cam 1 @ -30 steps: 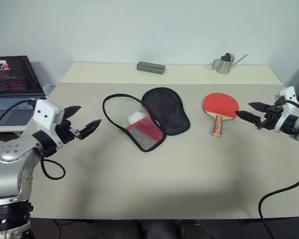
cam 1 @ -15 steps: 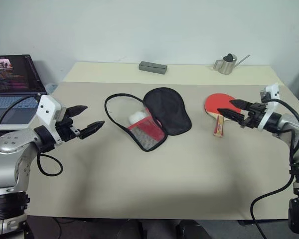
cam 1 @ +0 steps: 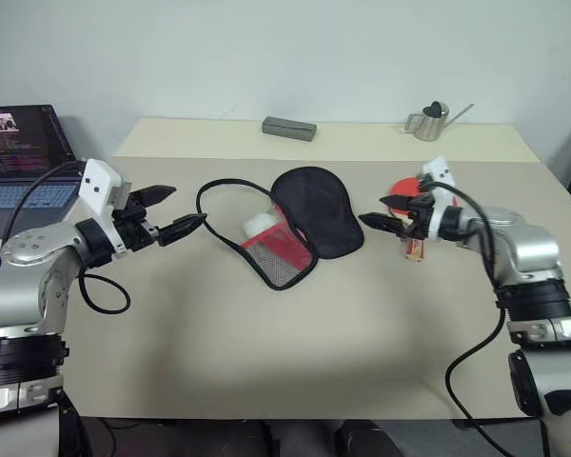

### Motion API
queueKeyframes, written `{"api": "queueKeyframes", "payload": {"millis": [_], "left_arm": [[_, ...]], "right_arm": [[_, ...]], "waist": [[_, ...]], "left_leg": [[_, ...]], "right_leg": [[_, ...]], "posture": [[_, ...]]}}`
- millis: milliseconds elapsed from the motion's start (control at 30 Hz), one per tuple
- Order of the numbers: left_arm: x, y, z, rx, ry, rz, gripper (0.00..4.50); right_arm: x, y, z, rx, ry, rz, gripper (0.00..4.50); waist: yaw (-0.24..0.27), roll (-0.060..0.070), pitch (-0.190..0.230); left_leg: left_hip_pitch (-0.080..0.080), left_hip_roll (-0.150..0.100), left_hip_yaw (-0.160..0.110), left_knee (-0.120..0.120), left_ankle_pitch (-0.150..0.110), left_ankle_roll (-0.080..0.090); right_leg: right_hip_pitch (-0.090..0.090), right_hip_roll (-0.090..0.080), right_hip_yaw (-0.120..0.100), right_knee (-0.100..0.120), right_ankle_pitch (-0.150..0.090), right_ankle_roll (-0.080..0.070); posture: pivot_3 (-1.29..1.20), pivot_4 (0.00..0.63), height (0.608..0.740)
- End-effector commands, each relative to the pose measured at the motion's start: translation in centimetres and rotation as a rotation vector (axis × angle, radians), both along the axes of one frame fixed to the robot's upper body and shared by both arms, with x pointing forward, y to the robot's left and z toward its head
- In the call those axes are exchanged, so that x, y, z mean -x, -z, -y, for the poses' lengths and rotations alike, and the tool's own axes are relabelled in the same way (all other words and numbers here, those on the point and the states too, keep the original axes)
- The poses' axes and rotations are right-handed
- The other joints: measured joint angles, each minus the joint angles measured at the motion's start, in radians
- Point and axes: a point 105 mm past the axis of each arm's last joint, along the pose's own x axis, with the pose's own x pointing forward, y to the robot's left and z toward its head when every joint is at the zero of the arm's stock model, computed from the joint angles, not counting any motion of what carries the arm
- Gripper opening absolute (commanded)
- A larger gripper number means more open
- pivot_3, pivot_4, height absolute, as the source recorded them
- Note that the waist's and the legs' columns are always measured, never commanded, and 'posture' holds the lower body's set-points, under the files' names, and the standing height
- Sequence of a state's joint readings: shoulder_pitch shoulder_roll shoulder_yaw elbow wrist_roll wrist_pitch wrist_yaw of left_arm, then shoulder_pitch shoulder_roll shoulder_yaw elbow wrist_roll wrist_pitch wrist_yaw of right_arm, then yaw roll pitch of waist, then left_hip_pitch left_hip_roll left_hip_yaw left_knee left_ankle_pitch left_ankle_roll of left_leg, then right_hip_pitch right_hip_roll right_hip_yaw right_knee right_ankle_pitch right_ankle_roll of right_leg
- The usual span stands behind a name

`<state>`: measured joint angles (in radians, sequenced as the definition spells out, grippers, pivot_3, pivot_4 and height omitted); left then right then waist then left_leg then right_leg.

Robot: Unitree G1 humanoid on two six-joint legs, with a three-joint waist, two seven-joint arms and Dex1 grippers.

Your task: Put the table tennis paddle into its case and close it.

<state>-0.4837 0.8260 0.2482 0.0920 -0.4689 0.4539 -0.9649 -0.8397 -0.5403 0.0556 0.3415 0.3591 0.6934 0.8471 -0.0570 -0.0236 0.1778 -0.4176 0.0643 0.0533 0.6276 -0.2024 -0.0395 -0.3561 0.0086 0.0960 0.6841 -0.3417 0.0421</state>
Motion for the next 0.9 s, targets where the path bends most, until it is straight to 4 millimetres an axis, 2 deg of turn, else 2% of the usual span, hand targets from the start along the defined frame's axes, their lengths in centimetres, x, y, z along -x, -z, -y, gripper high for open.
{"api": "queueKeyframes", "payload": {"millis": [33, 367, 533, 700, 800, 900], "left_arm": [[0.1, -1.5, 1.0, -0.009, 0.066, 0.033, 4.50], [-0.3, -2.3, 1.3, -0.044, 0.103, 0.043, 4.50], [-0.4, -2.2, 1.4, -0.046, 0.106, 0.046, 4.50], [-0.4, -2.1, 1.4, -0.049, 0.108, 0.046, 4.50], [-0.4, -2.0, 1.4, -0.053, 0.108, 0.045, 4.50], [-0.4, -2.0, 1.4, -0.056, 0.108, 0.044, 4.50]], "right_arm": [[-1.1, 0.1, -0.6, 0.036, -0.008, 0.003, 4.42], [-4.5, 2.9, -2.2, 0.075, 0.059, -0.046, 4.42], [-5.1, 3.5, -2.8, 0.088, 0.080, -0.061, 4.42], [-5.2, 4.2, -2.6, 0.122, 0.097, -0.079, 4.42], [-5.2, 4.5, -2.2, 0.136, 0.103, -0.091, 3.86], [-5.1, 4.7, -1.9, 0.133, 0.105, -0.109, 2.90]], "waist": [[0.000, 0.000, 0.000], [-0.005, 0.000, 0.000], [-0.009, 0.000, 0.000], [-0.012, 0.000, 0.000], [-0.013, 0.000, 0.000], [-0.015, 0.000, 0.000]], "left_leg": [[0.000, 0.000, 0.000, 0.000, 0.000, 0.000], [-0.001, 0.000, 0.000, 0.000, 0.000, 0.000], [-0.001, 0.000, 0.000, 0.000, 0.000, 0.000], [-0.001, 0.000, -0.001, 0.000, 0.000, 0.000], [0.000, 0.000, -0.002, 0.000, 0.000, 0.000], [0.000, 0.000, -0.002, 0.000, 0.000, 0.000]], "right_leg": [[0.000, 0.000, 0.000, 0.000, 0.000, 0.000], [-0.002, 0.000, 0.001, 0.001, 0.000, 0.000], [-0.002, 0.000, 0.001, 0.002, 0.000, 0.000], [-0.002, 0.000, 0.001, 0.003, 0.000, 0.000], [-0.002, 0.000, 0.001, 0.004, 0.000, 0.000], [-0.003, 0.000, 0.001, 0.005, 0.000, 0.000]], "posture": [[0.00, 0.150, 0.740], [0.00, 0.150, 0.740], [0.00, 0.150, 0.740], [0.00, 0.150, 0.740], [0.00, 0.150, 0.740], [0.00, 0.150, 0.740]]}}
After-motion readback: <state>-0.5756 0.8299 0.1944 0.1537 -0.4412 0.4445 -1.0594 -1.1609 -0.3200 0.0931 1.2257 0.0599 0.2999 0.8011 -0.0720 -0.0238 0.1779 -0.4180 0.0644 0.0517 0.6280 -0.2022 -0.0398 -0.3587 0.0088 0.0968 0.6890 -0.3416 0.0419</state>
